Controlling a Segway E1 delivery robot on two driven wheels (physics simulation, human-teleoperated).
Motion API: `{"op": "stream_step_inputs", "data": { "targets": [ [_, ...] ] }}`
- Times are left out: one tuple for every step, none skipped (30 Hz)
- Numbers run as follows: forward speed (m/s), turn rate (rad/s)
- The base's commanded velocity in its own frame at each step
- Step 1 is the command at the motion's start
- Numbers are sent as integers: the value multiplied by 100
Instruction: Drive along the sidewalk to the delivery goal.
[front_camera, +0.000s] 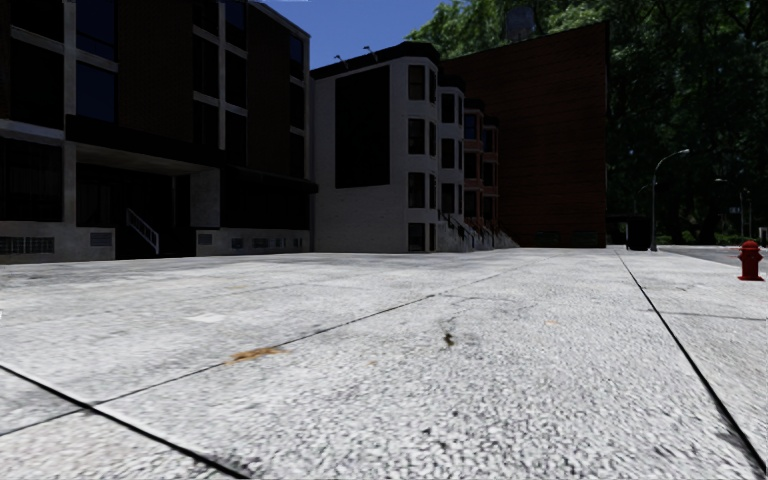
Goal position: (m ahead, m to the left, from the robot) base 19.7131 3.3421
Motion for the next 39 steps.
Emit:
{"op": "stream_step_inputs", "data": {
  "targets": [
    [200,39],
    [200,39],
    [200,39],
    [200,39],
    [200,39],
    [200,39],
    [200,39],
    [200,39],
    [200,39],
    [200,39],
    [200,39],
    [200,39],
    [200,39],
    [200,39],
    [200,39],
    [200,38],
    [200,36],
    [200,36],
    [200,28],
    [200,25],
    [200,0],
    [200,0],
    [200,0],
    [200,0],
    [200,0],
    [200,0],
    [200,0],
    [200,0],
    [200,0],
    [200,0],
    [200,0],
    [200,0],
    [200,0],
    [200,0],
    [200,0],
    [200,0],
    [200,0],
    [200,0],
    [200,0]
  ]
}}
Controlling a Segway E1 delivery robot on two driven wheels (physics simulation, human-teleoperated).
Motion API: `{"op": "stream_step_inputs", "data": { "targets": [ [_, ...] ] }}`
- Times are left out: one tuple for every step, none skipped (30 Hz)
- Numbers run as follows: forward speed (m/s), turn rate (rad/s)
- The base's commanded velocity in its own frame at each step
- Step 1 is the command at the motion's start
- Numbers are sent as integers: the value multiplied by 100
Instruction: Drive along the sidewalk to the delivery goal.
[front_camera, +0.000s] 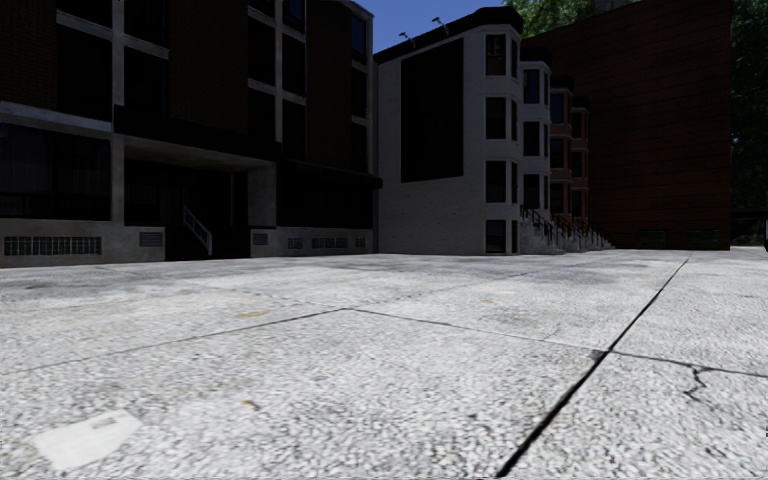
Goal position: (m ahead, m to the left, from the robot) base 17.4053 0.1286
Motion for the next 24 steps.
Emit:
{"op": "stream_step_inputs", "data": {
  "targets": [
    [200,0],
    [200,0],
    [200,0],
    [200,0],
    [200,0],
    [200,0],
    [200,0],
    [200,0],
    [200,0],
    [200,0],
    [200,0],
    [200,0],
    [200,0],
    [200,0],
    [200,0],
    [200,0],
    [200,0],
    [200,0],
    [200,0],
    [200,0],
    [200,0],
    [200,0],
    [200,0],
    [200,0]
  ]
}}
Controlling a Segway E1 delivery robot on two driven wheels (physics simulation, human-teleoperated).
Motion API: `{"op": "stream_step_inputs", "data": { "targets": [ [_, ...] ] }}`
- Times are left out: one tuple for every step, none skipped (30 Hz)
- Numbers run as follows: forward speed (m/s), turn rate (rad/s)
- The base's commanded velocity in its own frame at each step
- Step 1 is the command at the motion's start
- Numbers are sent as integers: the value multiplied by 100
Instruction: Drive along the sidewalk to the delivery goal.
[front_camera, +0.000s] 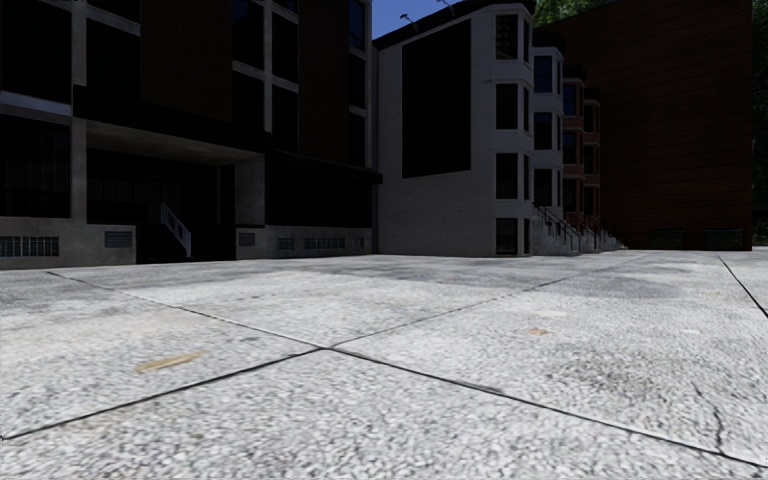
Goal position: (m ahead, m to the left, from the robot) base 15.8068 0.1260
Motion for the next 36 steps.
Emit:
{"op": "stream_step_inputs", "data": {
  "targets": [
    [200,0],
    [200,0],
    [200,0],
    [200,0],
    [200,0],
    [200,0],
    [200,0],
    [200,0],
    [200,0],
    [200,0],
    [200,0],
    [200,0],
    [200,0],
    [200,0],
    [200,0],
    [200,0],
    [200,0],
    [200,0],
    [200,0],
    [200,0],
    [200,0],
    [200,0],
    [200,0],
    [200,0],
    [200,0],
    [200,0],
    [200,0],
    [200,0],
    [200,0],
    [200,0],
    [200,0],
    [200,0],
    [200,0],
    [200,0],
    [200,0],
    [200,0]
  ]
}}
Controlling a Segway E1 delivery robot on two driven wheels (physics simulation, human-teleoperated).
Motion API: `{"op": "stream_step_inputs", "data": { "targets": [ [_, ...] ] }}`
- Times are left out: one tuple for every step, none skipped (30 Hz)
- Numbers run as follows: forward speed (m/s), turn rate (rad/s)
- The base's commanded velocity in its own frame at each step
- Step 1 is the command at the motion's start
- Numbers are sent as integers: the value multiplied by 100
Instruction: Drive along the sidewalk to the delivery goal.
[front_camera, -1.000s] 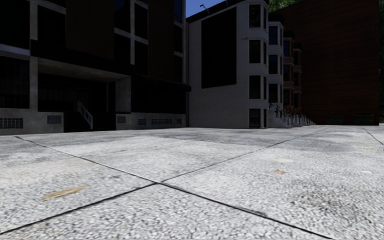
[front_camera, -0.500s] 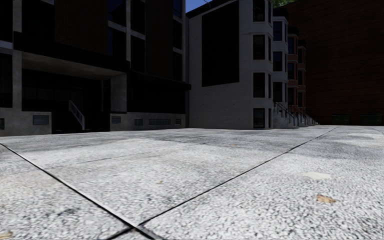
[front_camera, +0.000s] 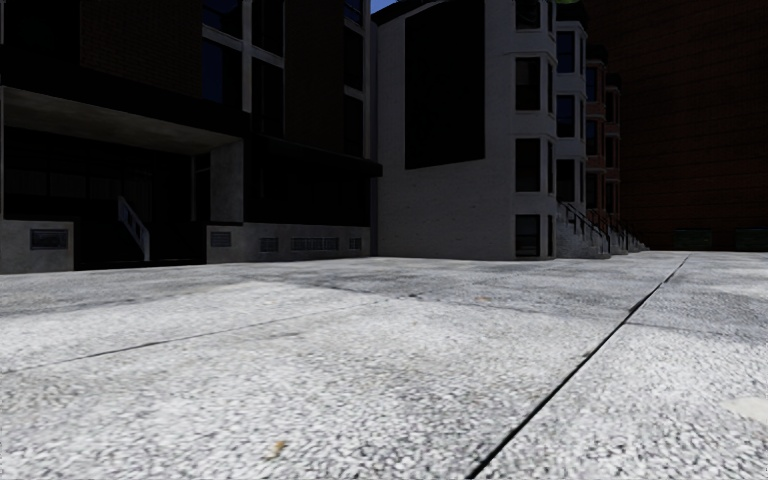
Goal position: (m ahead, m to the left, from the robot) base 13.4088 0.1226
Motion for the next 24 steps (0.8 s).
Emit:
{"op": "stream_step_inputs", "data": {
  "targets": [
    [200,0],
    [200,0],
    [200,0],
    [200,0],
    [200,0],
    [200,0],
    [200,0],
    [200,0],
    [200,0],
    [200,0],
    [200,0],
    [200,0],
    [200,0],
    [200,0],
    [200,0],
    [200,0],
    [200,0],
    [200,0],
    [200,0],
    [200,0],
    [200,0],
    [200,0],
    [200,0],
    [200,0]
  ]
}}
